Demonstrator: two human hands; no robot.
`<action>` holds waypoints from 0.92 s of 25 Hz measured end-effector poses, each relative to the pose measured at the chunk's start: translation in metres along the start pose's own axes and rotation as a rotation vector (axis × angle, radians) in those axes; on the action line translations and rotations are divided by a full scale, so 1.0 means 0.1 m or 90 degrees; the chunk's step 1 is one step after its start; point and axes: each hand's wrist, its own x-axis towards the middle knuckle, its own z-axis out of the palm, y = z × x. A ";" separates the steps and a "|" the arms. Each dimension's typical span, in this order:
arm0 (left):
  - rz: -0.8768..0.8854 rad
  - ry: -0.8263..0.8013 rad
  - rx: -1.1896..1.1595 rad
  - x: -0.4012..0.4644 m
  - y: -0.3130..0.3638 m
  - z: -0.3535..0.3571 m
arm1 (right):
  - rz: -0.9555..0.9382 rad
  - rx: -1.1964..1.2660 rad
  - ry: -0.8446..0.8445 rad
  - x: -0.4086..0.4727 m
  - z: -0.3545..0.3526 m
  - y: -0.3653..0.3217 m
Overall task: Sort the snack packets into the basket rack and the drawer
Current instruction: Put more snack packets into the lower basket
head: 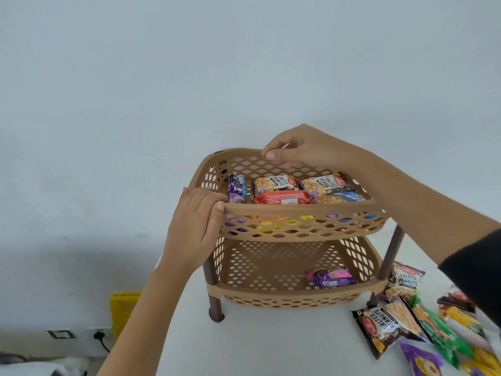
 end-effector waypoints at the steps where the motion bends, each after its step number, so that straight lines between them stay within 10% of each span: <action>1: -0.025 0.011 0.008 -0.03 0.06 0.00 | 0.004 0.022 0.083 -0.16 0.00 0.02; 6: -0.008 0.119 0.006 -0.62 0.71 0.22 | -0.029 0.141 0.455 -1.14 0.25 0.17; 10: -0.020 -0.015 -0.071 -1.44 1.19 0.75 | 0.049 0.136 0.578 -2.00 0.61 0.45; 18: -0.105 -0.474 -0.030 -2.57 1.70 1.70 | 0.398 -0.048 0.462 -3.57 1.52 1.60; 23: -0.099 -0.518 0.106 -2.68 1.78 1.85 | 0.621 -0.097 0.268 -3.91 1.76 1.76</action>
